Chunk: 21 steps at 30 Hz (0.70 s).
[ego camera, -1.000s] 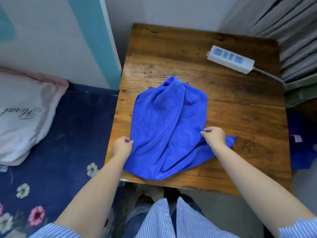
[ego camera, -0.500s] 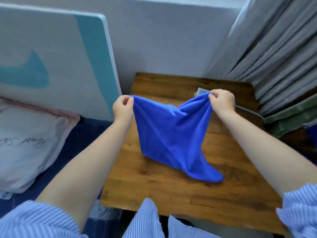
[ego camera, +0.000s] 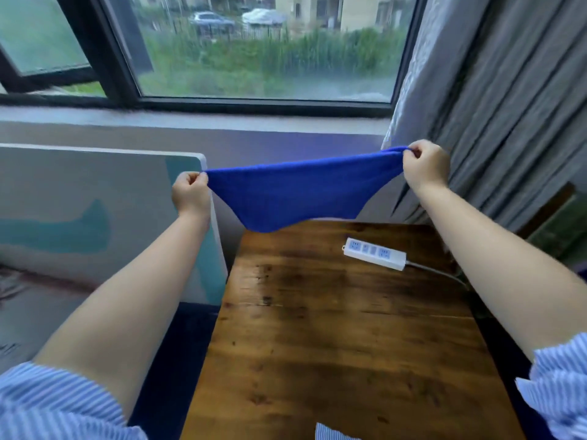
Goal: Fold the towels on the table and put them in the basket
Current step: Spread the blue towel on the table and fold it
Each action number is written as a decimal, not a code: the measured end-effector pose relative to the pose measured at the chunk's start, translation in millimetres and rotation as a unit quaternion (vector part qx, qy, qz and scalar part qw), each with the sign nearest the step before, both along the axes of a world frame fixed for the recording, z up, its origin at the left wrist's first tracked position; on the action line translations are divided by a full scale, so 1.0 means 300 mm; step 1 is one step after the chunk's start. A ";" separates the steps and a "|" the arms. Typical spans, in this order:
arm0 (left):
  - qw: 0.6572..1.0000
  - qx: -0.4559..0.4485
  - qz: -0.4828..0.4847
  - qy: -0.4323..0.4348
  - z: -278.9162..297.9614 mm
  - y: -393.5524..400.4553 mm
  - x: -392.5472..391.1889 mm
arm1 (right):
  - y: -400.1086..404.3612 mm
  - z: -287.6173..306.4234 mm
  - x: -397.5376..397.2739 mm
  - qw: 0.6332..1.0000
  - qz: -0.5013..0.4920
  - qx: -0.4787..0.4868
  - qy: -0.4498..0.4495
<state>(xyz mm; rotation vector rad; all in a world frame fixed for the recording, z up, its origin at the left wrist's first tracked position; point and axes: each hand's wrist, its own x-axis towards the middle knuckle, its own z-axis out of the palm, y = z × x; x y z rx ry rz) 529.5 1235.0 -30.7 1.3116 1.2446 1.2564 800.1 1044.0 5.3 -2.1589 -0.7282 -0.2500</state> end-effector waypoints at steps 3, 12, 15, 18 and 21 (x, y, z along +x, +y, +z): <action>0.997 -0.037 -0.013 0.071 -0.095 -0.057 -0.053 | -0.078 -0.124 -0.074 0.999 0.006 -0.027 0.041; 0.853 -0.112 -0.223 0.459 -0.495 -0.348 -0.273 | -0.388 -0.619 -0.372 0.956 -0.014 -0.212 0.204; 0.775 -0.155 -0.296 0.536 -0.621 -0.445 -0.369 | -0.513 -0.760 -0.488 0.928 -0.026 -0.281 0.245; 0.706 -0.169 -0.346 0.595 -0.702 -0.528 -0.445 | -0.629 -0.851 -0.591 0.896 -0.024 -0.348 0.274; 0.671 -0.182 -0.379 0.611 -0.757 -0.603 -0.504 | -0.724 -0.918 -0.675 0.876 -0.010 -0.400 0.270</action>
